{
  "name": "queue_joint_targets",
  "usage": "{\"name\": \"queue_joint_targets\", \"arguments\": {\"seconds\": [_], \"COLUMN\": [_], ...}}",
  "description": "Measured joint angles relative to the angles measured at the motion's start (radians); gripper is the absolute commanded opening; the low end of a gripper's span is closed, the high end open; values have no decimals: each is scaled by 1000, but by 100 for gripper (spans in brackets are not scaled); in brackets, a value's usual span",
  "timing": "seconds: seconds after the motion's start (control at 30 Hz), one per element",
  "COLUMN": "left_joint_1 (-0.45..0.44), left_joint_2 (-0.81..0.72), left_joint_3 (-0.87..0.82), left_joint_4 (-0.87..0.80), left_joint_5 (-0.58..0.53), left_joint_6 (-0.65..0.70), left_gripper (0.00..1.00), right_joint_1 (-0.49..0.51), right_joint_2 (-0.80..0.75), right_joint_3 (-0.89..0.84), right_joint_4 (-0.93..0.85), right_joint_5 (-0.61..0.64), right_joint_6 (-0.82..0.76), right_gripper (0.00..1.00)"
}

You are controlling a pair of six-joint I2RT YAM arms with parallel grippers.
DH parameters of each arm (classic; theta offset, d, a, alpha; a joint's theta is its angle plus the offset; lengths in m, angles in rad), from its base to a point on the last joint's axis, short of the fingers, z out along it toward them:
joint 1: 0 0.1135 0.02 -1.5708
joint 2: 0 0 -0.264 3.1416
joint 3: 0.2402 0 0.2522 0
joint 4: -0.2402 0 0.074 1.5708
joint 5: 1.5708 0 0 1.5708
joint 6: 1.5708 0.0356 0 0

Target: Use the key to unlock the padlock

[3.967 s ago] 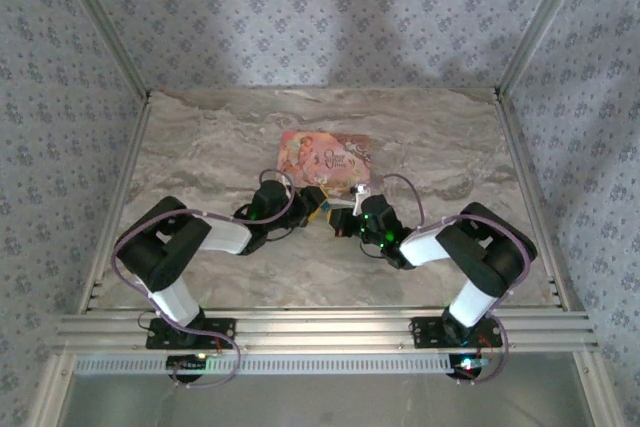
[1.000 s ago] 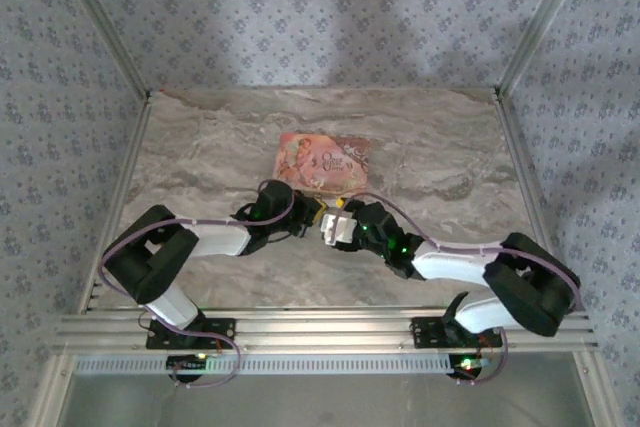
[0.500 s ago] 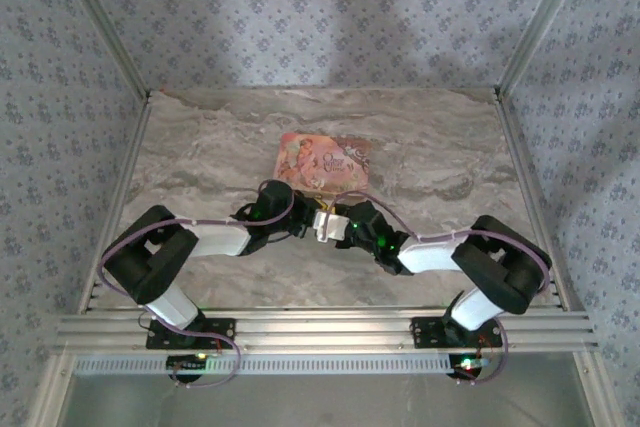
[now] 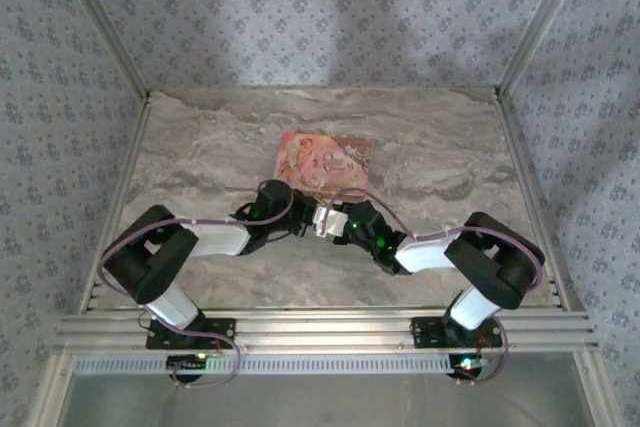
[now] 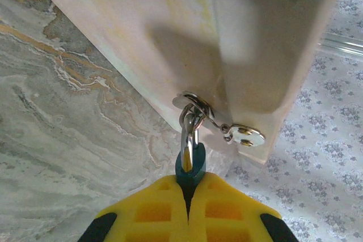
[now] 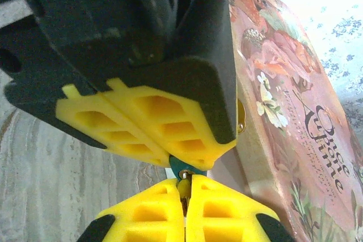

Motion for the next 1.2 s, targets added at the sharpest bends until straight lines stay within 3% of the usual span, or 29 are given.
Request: {"name": "queue_joint_targets", "arguments": {"seconds": [0.4,0.63,0.97,1.2], "left_joint_1": [5,5,7,7], "left_joint_2": [0,1,3,4], "left_joint_3": [0,0,-1,-1], "left_joint_4": [11,14,15,15], "left_joint_5": [0,0,-12,-19], "left_joint_6": [-12,-19,-18,-18], "left_gripper": [0,0,0,0], "right_joint_1": [12,26,10,-8], "right_joint_2": [6,7,15,15], "right_joint_3": [0,4,29,35], "right_joint_4": [21,14,-18,-29], "right_joint_5": [35,58,-2,-50], "right_joint_6": [151,422,780,943], "right_gripper": [0,0,0,0]}}
